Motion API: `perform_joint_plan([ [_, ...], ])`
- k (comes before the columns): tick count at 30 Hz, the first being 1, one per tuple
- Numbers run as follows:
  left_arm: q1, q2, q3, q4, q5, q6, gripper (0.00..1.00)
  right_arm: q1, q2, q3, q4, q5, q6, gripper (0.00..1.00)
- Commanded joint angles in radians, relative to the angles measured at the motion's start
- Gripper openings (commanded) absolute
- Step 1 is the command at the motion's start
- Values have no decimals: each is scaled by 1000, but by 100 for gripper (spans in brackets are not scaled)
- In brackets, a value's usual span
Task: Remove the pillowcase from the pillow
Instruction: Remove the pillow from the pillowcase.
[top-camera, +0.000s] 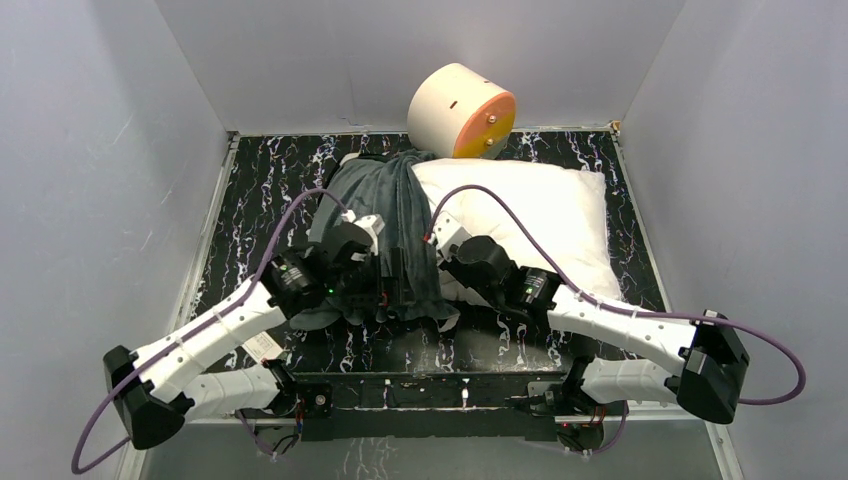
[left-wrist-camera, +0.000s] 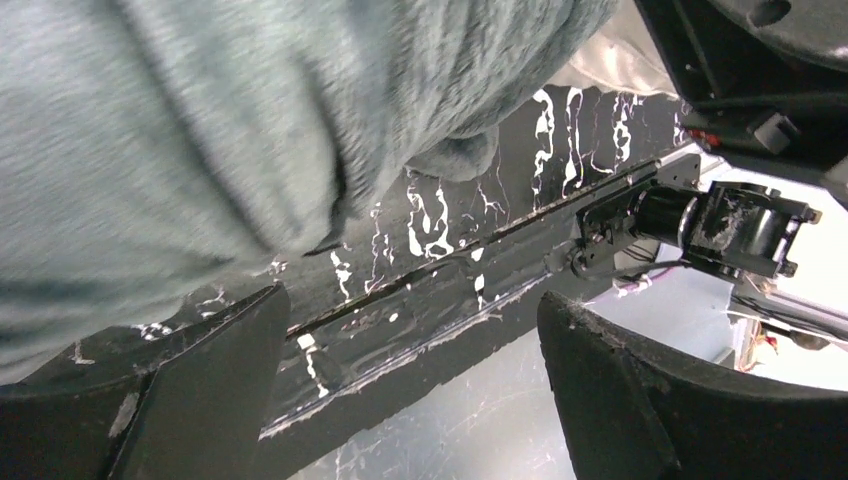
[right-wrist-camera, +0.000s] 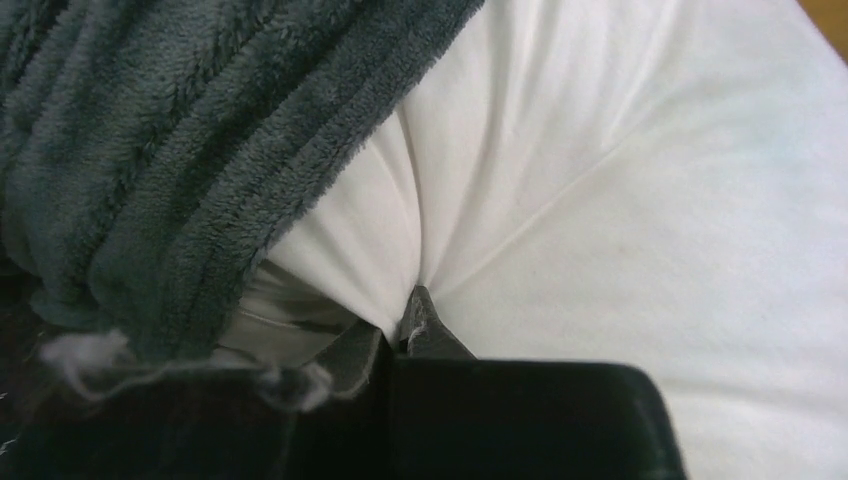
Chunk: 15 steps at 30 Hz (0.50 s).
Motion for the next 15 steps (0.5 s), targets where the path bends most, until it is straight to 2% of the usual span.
perform_joint_plan([
  [1, -113, 58, -50, 119, -199, -128, 94, -16, -36, 48, 20, -49, 170, 0],
  [7, -213, 105, -187, 261, -432, -260, 94, -49, -48, 82, -6, -120, 262, 0],
  [11, -230, 129, -259, 347, -570, -265, 90, -64, -51, 87, -26, -137, 295, 0],
  [12, -230, 141, -275, 370, -606, -256, 85, -68, -56, 87, -29, -144, 300, 0],
  [14, -230, 182, -263, 368, -704, -218, 62, -74, -66, 86, -30, -156, 310, 0],
  [15, -230, 202, -245, 345, -753, -214, 54, -78, -74, 84, -32, -159, 314, 0],
])
